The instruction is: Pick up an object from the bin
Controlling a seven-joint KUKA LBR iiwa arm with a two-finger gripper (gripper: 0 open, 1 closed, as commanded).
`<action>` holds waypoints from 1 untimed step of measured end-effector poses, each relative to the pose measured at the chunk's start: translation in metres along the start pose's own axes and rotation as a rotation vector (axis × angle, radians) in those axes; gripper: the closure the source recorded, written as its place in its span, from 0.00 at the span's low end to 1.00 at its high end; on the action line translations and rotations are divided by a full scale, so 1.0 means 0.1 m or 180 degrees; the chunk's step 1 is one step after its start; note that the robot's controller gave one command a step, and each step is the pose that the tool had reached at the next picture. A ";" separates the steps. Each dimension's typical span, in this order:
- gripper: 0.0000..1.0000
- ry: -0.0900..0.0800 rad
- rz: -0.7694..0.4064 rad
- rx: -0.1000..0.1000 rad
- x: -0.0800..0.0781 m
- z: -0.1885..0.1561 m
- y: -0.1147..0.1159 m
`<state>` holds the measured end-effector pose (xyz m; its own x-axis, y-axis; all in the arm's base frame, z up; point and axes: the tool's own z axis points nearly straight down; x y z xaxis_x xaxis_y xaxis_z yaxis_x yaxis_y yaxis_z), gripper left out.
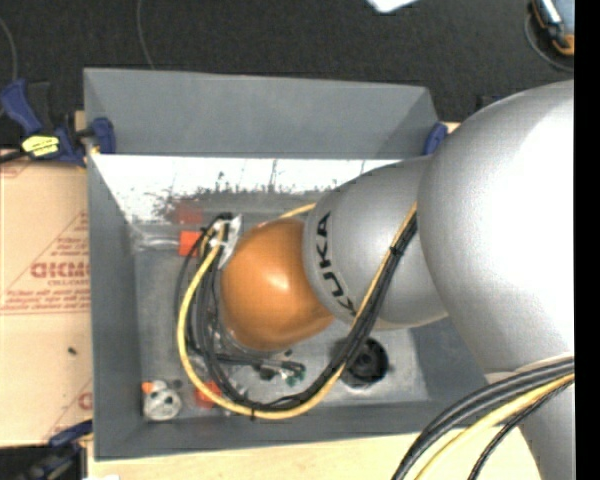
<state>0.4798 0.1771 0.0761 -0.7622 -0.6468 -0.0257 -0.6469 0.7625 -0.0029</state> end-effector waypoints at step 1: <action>1.00 0.0001 0.0003 0.0000 0.00 0.00 0.00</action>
Offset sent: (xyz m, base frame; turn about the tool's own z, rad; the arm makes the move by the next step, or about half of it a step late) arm -0.0051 -0.0068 -0.0061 -0.0265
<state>0.4799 0.1771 0.0761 -0.7628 -0.6462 -0.0254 -0.6463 0.7631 -0.0028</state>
